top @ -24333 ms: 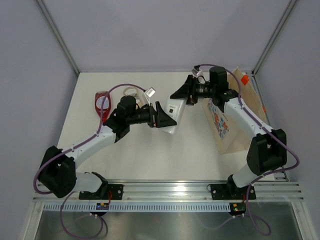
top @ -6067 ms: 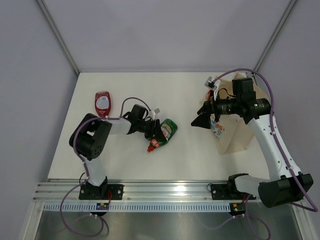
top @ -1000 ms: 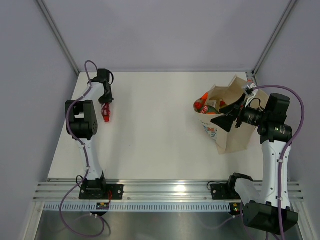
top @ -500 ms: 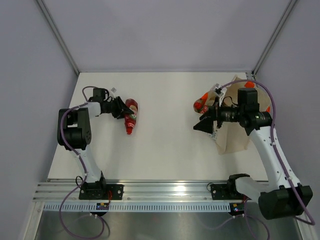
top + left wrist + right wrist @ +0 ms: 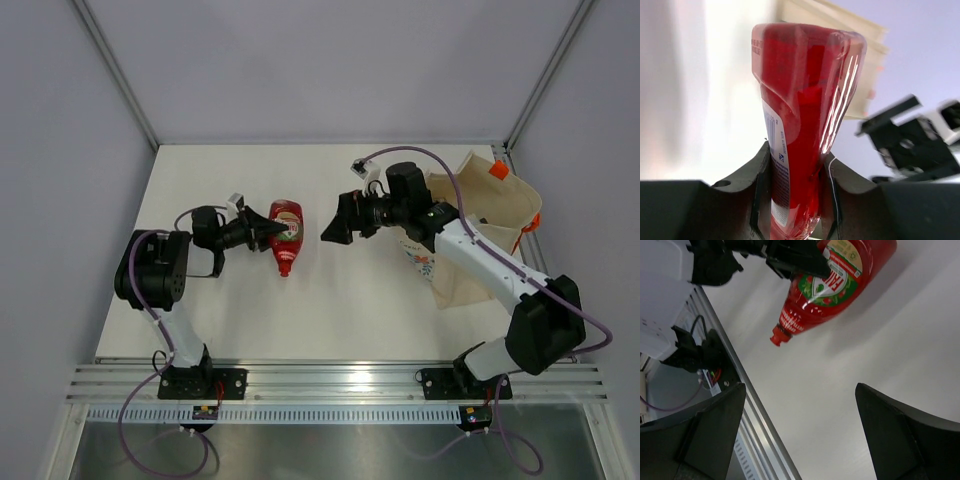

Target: Place the personal care products into the canvas bag

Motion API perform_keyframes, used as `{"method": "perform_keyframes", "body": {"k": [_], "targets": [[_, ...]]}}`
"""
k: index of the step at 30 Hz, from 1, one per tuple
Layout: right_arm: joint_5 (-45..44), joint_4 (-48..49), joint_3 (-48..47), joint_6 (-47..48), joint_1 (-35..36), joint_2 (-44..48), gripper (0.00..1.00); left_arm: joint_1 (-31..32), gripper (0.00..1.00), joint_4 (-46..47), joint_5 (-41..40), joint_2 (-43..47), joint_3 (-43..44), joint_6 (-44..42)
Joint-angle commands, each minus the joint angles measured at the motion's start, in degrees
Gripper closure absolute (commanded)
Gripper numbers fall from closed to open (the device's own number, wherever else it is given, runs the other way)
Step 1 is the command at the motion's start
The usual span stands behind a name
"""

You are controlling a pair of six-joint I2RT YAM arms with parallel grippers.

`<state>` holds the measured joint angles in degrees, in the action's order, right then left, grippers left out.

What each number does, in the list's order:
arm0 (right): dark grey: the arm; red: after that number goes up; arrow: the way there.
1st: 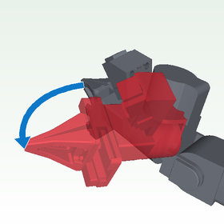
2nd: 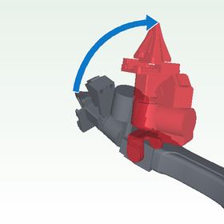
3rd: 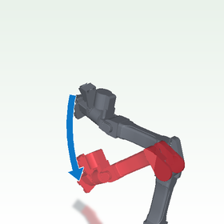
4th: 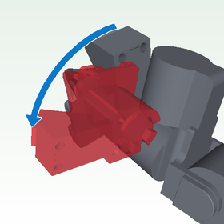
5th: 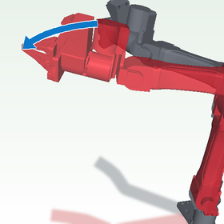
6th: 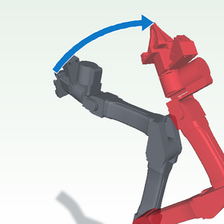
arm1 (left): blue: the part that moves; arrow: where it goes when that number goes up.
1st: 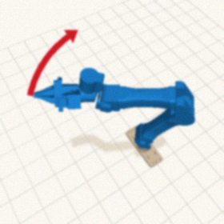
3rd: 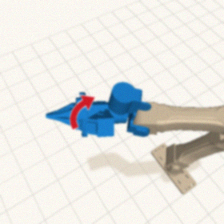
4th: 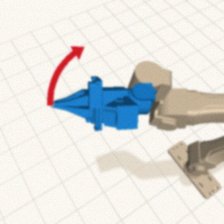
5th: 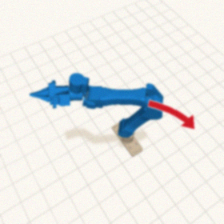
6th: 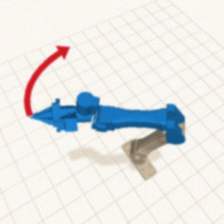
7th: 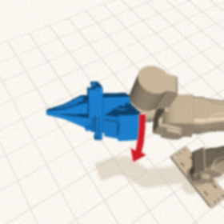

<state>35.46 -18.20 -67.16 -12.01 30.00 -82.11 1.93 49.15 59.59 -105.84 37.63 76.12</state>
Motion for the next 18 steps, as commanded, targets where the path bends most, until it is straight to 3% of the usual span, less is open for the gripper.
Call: {"method": "perform_keyframes", "body": {"k": [1,6,18], "targets": [[-0.9,16.1,-2.2,-14.8,0.9,-3.8,0.0,1.1,1.0,46.3,3.5,3.8,-2.1,26.2],[-0.5,20.6,-6.2,-26.4,1.2,-12.2,0.01,3.4,1.0,46.1,1.4,8.4,-3.2,27.7],[-0.9,30.3,-7.5,-40.9,2.3,-17.2,0.01,7.1,1.0,41.6,-0.1,15.4,1.0,28.9]]}}
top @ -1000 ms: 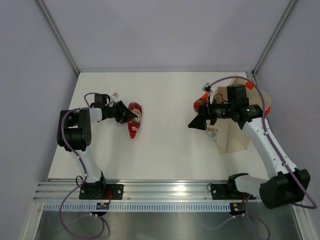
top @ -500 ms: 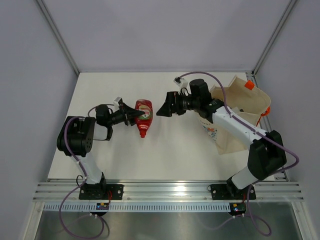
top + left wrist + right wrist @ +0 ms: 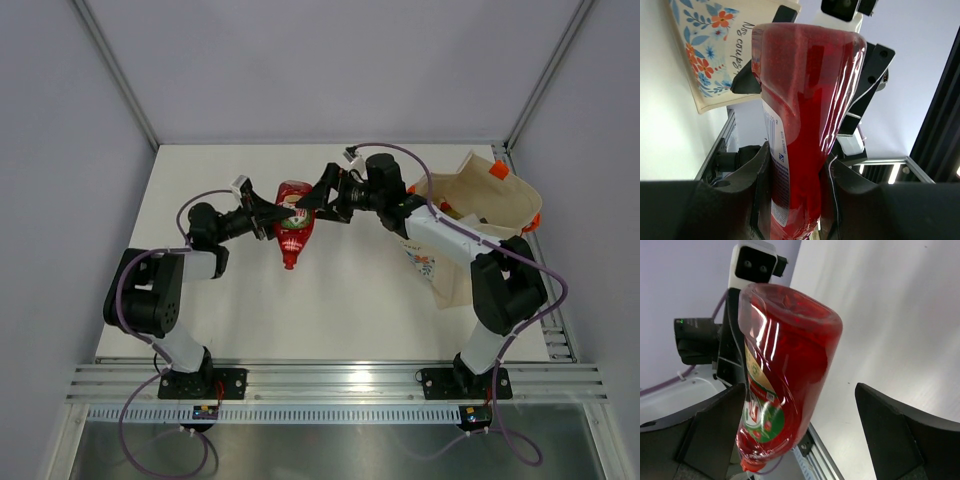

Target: Place the personal care products into the canvas bag

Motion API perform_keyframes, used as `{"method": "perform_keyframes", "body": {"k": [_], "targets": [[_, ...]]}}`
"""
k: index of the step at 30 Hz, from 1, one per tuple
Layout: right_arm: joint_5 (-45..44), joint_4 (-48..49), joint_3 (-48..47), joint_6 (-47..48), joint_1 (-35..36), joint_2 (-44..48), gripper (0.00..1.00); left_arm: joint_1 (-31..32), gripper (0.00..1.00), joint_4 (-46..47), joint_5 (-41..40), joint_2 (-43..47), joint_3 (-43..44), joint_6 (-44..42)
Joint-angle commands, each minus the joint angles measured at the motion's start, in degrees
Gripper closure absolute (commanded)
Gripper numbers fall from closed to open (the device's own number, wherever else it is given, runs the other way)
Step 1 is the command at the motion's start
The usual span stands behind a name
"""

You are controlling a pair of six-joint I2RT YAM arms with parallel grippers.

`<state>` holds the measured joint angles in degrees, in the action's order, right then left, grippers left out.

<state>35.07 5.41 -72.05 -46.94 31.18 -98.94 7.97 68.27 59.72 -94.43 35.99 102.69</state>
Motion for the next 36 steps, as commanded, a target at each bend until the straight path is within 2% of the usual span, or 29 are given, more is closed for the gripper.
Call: {"method": "perform_keyframes", "body": {"k": [1,5,8,11,12,15,16,18,19,20,22,23,26,32,36], "targets": [[-0.6,7.6,-2.5,-7.9,1.2,-0.4,0.01,1.6,1.0,22.6,-0.5,4.4,2.2,2.8],[0.7,10.5,-3.8,-11.7,1.7,-1.6,0.01,3.1,1.0,21.8,-1.6,5.7,2.1,2.4],[1.6,13.0,-3.8,-14.5,2.9,-1.8,0.05,4.4,0.99,18.8,-2.2,6.6,3.4,0.8],[1.8,15.7,-2.8,-15.6,3.7,-0.7,0.17,5.2,0.96,14.5,-2.7,7.4,4.4,-1.5],[2.0,16.6,-1.7,-16.2,3.9,0.1,0.31,5.2,0.92,13.7,-2.9,8.1,4.9,-2.6],[2.7,19.2,-0.5,-15.1,3.9,1.3,0.57,5.2,0.81,9.4,-2.9,9.6,5.5,-4.3],[3.2,19.2,-0.5,-14.6,3.8,1.6,0.7,5.2,0.71,8.5,-2.9,10.1,5.6,-5.3],[3.5,19.6,-0.2,-13.3,3.8,2.8,0.85,5.2,0.58,5.3,-3.0,10.9,5.6,-6.4],[3.6,19.6,-0.3,-12.8,3.6,3.1,0.92,5.2,0.46,4.1,-2.9,12.0,5.6,-7.8],[4.1,19.7,-0.5,-12.3,3.5,3.9,1.0,5.2,0.41,0.9,-3.1,12.6,5.7,-8.7],[4.7,19.8,-1.3,-11.9,2.8,4.5,1.0,5.2,0.27,-4.6,-2.8,14.8,6.5,-13.3],[5.9,20.7,-1.7,-12.1,1.9,5.1,1.0,5.2,0.18,-11.2,-2.6,15.6,6.8,-15.3],[7.3,20.8,-3.4,-12.6,-0.4,6.4,1.0,5.2,0.03,-22.4,-2.3,18.6,8.7,-22.0],[8.6,23.2,-4.1,-16.6,-5.4,9.3,1.0,5.3,0.01,-35.1,-1.5,21.0,11.8,-29.2],[8.6,24.7,-2.4,-18.8,-7.8,10.7,1.0,5.9,0.01,-38.6,-2.1,20.7,12.8,-31.5]]}}
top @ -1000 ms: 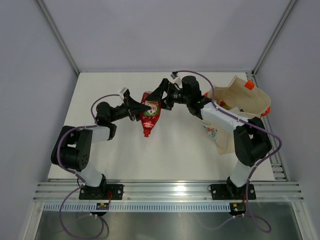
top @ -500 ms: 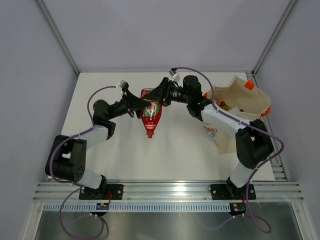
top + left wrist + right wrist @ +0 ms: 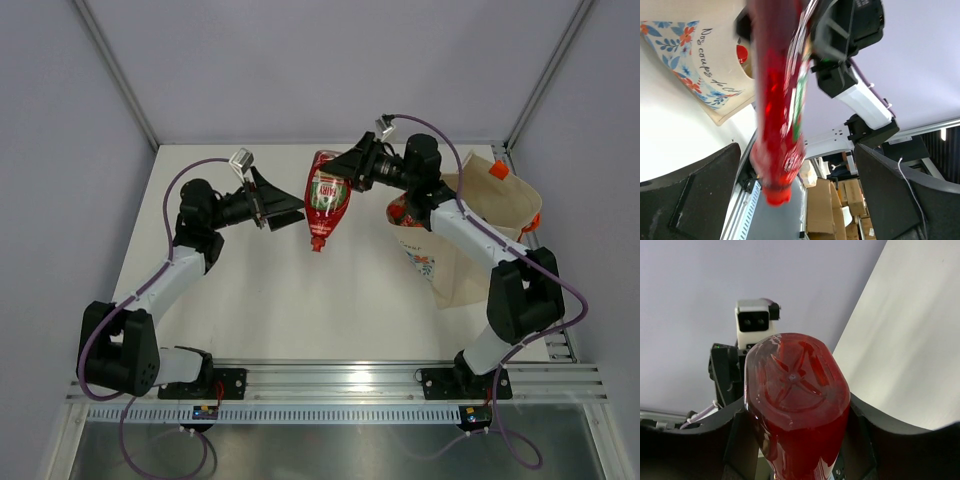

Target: Place the personal care products into the canvas bag

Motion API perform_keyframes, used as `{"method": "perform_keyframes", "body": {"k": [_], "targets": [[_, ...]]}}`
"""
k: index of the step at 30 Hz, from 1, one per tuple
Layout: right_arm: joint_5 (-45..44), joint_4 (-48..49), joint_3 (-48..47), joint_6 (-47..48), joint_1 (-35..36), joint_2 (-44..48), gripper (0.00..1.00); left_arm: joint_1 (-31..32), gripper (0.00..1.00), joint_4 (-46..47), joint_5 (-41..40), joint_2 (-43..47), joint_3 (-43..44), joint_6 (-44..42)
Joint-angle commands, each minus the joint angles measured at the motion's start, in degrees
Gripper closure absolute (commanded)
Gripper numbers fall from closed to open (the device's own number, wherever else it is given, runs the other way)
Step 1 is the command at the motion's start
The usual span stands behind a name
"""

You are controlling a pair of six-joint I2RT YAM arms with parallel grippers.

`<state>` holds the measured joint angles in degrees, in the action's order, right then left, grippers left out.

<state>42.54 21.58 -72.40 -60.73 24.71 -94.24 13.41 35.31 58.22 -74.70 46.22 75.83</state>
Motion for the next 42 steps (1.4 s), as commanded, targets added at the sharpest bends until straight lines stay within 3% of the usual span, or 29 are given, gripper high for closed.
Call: {"method": "perform_keyframes", "body": {"k": [1,6,14,18,20,21,22,23,26,34,38,40,42], "targets": [[1.1,8.8,-1.8,-5.3,-1.5,6.3,1.0,0.7,0.01,-5.9,-0.5,0.7,2.7,-4.6],[1.5,12.0,-1.3,-8.4,-5.5,8.1,1.0,1.4,0.01,-9.5,-0.9,0.2,4.6,-6.4],[5.1,14.0,1.9,-12.0,-22.9,14.5,1.0,1.2,0.01,-22.8,-0.9,0.3,10.0,-16.2],[7.8,10.8,3.0,-7.7,-32.7,17.5,1.0,-0.1,0.01,-31.9,-2.2,2.3,10.9,-23.3],[8.3,1.2,0.6,-1.4,-35.8,19.3,1.0,-0.8,0.01,-38.0,-2.8,3.6,10.8,-28.6],[8.2,-2.4,-0.5,8.1,-37.7,19.8,1.0,-1.5,0.01,-40.5,-4.2,5.2,10.8,-33.0],[5.6,-11.8,-1.9,14.4,-38.2,21.1,1.0,-1.9,0.01,-45.5,-5.2,6.0,10.8,-35.0],[3.3,-16.4,-4.6,26.7,-38.3,21.6,1.0,-2.2,0.01,-47.7,-6.8,6.8,10.8,-37.1],[-2.7,-24.2,-6.0,38.8,-38.4,23.3,1.0,-3.3,0.01,-54.1,-8.9,10.6,9.9,-42.9],[-12.1,-29.7,-3.4,54.6,-38.7,28.8,1.0,-4.5,0.01,-61.1,-13.7,22.1,4.2,-50.1],[-14.7,-31.9,-1.2,69.6,-38.7,30.2,1.0,-4.5,0.01,-66.1,-22.6,26.0,4.1,-54.5],[-12.1,-35.4,-1.1,76.2,-38.6,30.1,0.95,-4.5,0.01,-69.0,-27.6,27.4,4.2,-57.2],[-11.9,-38.7,-0.6,87.8,-37.2,29.8,0.82,-4.5,0.01,-70.8,-33.5,29.6,4.3,-59.1]]}}
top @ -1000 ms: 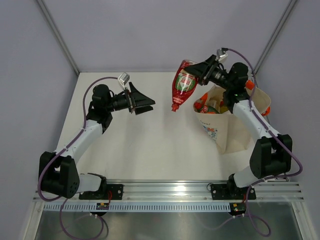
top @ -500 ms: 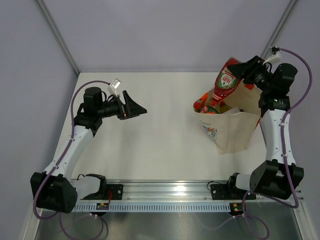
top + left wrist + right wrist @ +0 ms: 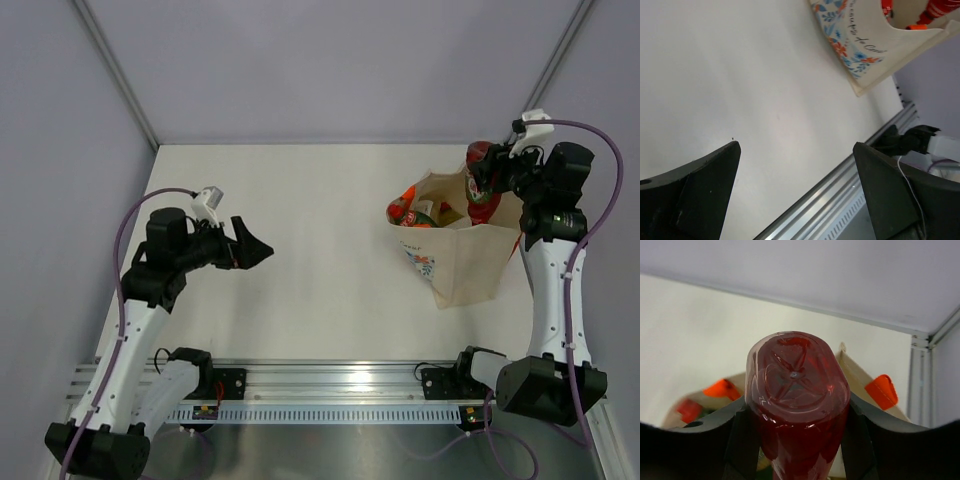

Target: Place the personal care products into the canvas bag

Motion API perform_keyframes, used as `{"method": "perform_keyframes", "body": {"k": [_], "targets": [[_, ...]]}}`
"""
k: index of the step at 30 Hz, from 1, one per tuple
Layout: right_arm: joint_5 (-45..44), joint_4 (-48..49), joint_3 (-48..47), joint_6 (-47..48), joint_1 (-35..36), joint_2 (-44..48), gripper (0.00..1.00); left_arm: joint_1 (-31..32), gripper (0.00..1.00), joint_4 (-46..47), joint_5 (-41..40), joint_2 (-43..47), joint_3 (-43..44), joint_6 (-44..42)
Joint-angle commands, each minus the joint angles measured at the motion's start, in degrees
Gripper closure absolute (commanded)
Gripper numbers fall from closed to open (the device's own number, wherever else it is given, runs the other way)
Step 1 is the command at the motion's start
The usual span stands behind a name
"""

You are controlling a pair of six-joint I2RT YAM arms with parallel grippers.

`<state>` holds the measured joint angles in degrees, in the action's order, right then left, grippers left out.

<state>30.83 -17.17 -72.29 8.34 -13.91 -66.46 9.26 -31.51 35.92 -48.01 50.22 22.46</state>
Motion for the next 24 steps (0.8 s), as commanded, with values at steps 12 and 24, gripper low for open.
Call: {"method": "perform_keyframes", "body": {"k": [12,24], "targets": [[-0.2,-19.5,-6.5,28.4,3.5,2.2,0.11,-0.4,0.01,-6.1,-15.6,10.0,-2.2,-6.6],[4.7,-29.4,-17.7,-5.6,3.5,5.0,0.0,-0.4,0.01,-4.5,-13.7,11.7,-0.2,-4.3]]}}
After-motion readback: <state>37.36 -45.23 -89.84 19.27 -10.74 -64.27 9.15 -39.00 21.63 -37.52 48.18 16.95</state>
